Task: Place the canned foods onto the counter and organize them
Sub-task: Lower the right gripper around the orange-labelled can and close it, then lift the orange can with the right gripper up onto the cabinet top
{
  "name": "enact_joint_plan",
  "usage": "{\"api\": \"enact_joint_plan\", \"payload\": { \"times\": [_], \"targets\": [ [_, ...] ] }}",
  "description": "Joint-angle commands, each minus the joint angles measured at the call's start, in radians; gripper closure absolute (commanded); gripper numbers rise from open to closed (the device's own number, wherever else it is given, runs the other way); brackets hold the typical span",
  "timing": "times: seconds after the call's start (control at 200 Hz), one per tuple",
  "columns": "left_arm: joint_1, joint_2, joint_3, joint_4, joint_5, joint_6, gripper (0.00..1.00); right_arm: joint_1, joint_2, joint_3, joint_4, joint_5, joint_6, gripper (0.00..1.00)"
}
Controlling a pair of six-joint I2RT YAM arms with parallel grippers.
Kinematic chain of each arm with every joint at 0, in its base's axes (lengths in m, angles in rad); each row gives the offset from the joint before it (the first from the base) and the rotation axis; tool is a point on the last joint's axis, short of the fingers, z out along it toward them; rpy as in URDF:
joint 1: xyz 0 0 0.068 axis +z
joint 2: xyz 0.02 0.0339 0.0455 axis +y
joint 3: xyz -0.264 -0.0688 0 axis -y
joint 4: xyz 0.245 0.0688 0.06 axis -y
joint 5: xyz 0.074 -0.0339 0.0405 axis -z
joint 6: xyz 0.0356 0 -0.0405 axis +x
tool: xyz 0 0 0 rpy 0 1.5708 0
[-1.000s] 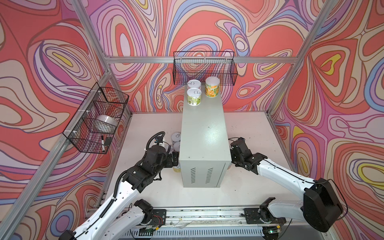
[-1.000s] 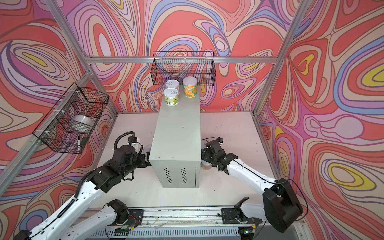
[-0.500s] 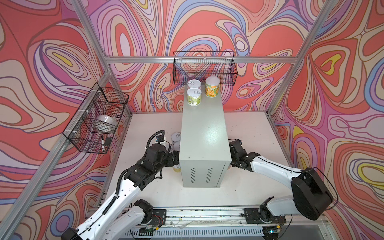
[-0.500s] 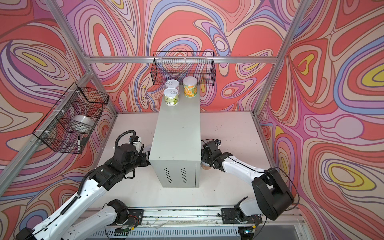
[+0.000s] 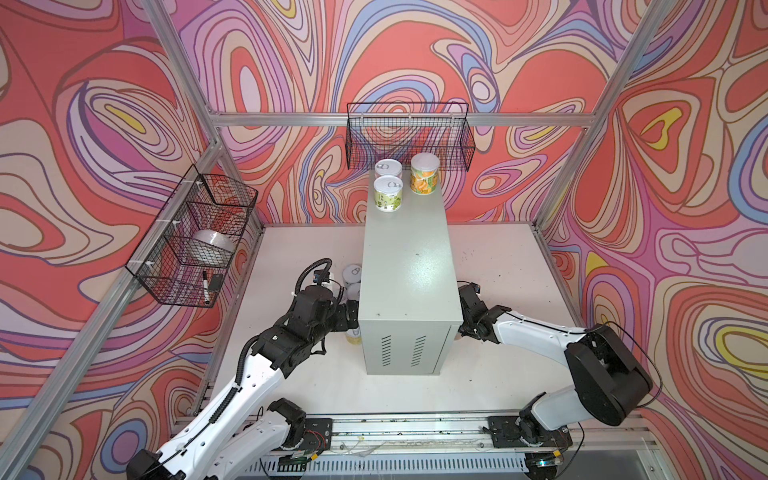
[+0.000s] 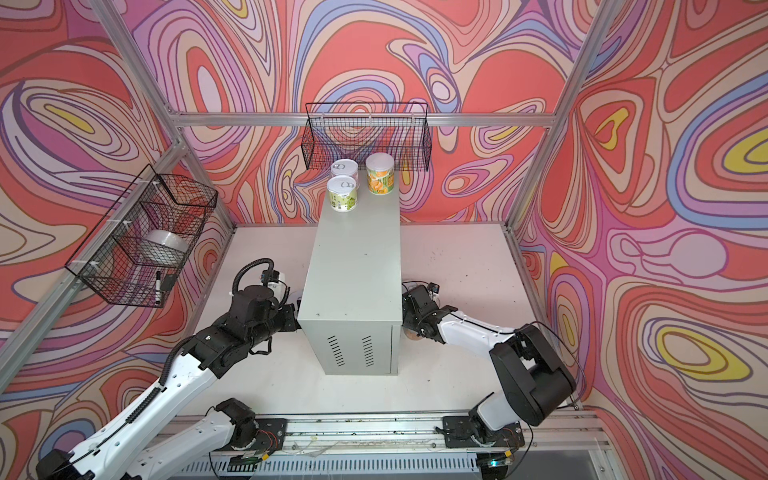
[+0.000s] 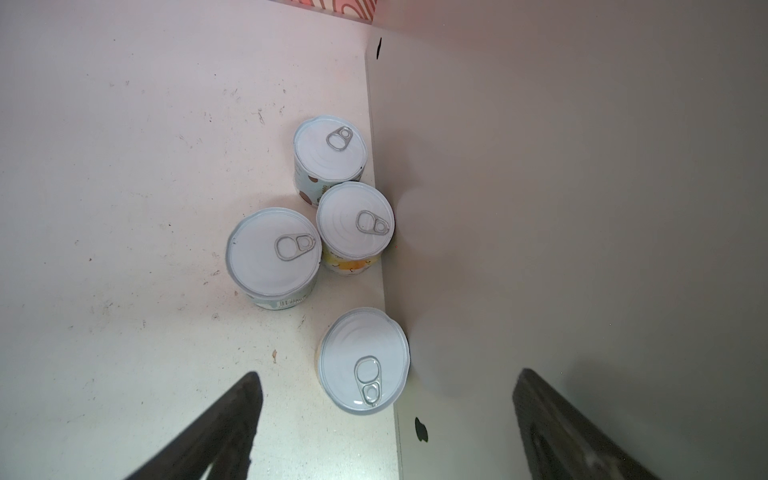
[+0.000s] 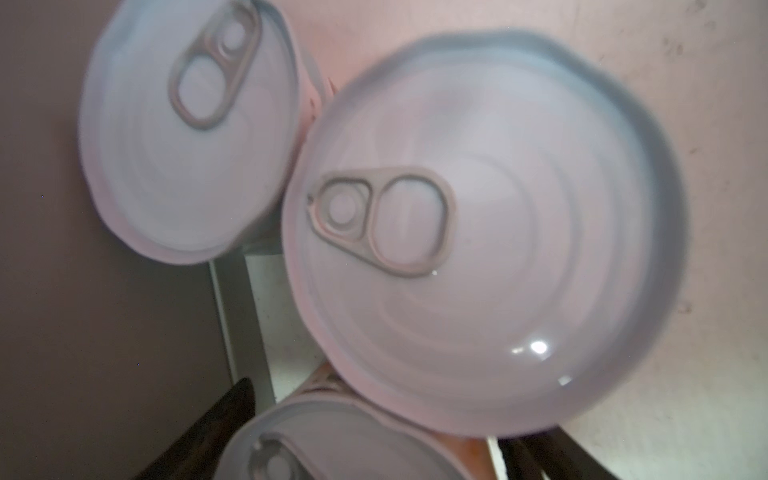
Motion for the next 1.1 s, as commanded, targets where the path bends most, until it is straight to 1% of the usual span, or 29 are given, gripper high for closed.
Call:
{"api": "enact_joint_plan", "payload": {
  "times": [0.0, 0.205, 0.351, 0.416, 0.516, 0.536, 0.581, 0.606, 0.611, 0.791, 0.967, 1.092],
  "targets": [
    [0.006, 0.002, -0.01, 0.019, 0.006, -0.001, 0.05, 0.026, 0.019, -0.015, 0.021, -0.021, 0.017, 0.11],
    [0.006, -0.004, -0.017, 0.018, -0.001, -0.005, 0.06, 0.031, 0.004, -0.027, -0.002, 0.013, 0.023, 0.15],
    [0.008, -0.003, -0.016, 0.017, -0.004, -0.004, 0.06, 0.032, 0.002, -0.033, -0.006, 0.02, 0.024, 0.24],
    [0.008, -0.002, -0.014, 0.016, -0.004, -0.004, 0.06, 0.032, -0.001, -0.036, -0.007, 0.022, 0.026, 0.31],
    [0.008, -0.004, -0.011, 0.014, -0.007, -0.004, 0.06, 0.031, -0.007, -0.036, -0.014, 0.031, 0.024, 0.51],
    [0.008, -0.005, -0.011, 0.014, -0.008, -0.003, 0.06, 0.032, -0.009, -0.036, -0.016, 0.033, 0.024, 0.61],
    [0.008, -0.006, -0.01, 0.015, -0.009, -0.003, 0.06, 0.032, -0.011, -0.034, -0.022, 0.034, 0.023, 0.88],
    [0.008, -0.007, -0.008, 0.012, -0.01, -0.002, 0.06, 0.032, -0.013, -0.032, -0.028, 0.037, 0.021, 1.0],
    [0.008, -0.007, -0.007, 0.012, -0.01, -0.002, 0.06, 0.032, -0.014, -0.03, -0.03, 0.037, 0.021, 1.0],
    [0.009, -0.01, 0.012, -0.006, -0.017, 0.007, 0.07, 0.032, -0.072, -0.003, -0.094, 0.054, -0.009, 1.0],
    [0.013, -0.034, 0.029, -0.034, -0.068, 0.033, 0.07, 0.032, -0.177, 0.07, -0.226, 0.069, -0.064, 1.0],
    [0.032, -0.051, 0.047, -0.052, -0.081, 0.043, 0.07, 0.029, -0.236, 0.14, -0.322, 0.079, -0.105, 1.0]
  ]
}}
